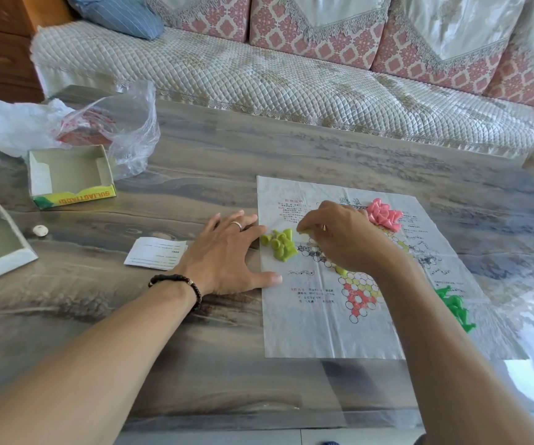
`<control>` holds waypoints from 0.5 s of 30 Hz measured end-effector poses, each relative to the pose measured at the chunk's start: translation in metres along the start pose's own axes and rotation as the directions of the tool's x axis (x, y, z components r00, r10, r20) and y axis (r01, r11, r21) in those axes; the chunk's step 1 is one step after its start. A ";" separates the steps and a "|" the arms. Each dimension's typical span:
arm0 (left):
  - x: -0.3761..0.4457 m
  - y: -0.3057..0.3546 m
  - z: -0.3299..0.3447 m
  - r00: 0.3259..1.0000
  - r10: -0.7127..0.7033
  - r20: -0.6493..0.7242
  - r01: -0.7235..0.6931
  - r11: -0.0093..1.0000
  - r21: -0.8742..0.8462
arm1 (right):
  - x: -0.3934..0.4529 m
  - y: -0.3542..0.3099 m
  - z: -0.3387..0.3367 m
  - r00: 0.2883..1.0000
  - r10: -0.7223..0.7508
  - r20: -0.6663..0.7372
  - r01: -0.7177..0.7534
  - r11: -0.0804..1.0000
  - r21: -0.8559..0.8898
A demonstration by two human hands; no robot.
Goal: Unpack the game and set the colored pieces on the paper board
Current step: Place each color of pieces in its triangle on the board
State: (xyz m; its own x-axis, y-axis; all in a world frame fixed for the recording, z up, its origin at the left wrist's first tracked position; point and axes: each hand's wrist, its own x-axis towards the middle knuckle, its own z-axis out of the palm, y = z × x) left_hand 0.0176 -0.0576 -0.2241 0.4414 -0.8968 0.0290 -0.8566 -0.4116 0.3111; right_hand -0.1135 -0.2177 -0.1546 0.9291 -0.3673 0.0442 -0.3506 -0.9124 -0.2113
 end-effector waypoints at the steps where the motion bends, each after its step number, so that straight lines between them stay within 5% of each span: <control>1: 0.000 0.000 0.000 1.000 0.000 0.001 0.000 1.000 -0.001 | 0.000 0.002 0.000 1.000 0.013 -0.010 -0.013 1.000 0.022; 9: 0.001 -0.002 0.002 1.000 -0.001 -0.005 0.001 1.000 -0.009 | 0.002 0.013 0.001 0.965 0.087 -0.248 -0.039 0.980 0.195; 15: 0.002 -0.002 0.002 1.000 0.003 -0.005 -0.003 1.000 -0.004 | -0.004 0.021 -0.008 0.953 0.160 -0.256 -0.076 0.947 0.311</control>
State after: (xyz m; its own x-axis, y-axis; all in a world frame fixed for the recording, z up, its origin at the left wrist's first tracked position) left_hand 0.0191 -0.0587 -0.2263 0.4398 -0.8974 0.0348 -0.8570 -0.4078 0.3150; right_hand -0.1252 -0.2367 -0.1513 0.7993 -0.5428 0.2578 -0.3663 -0.7803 -0.5069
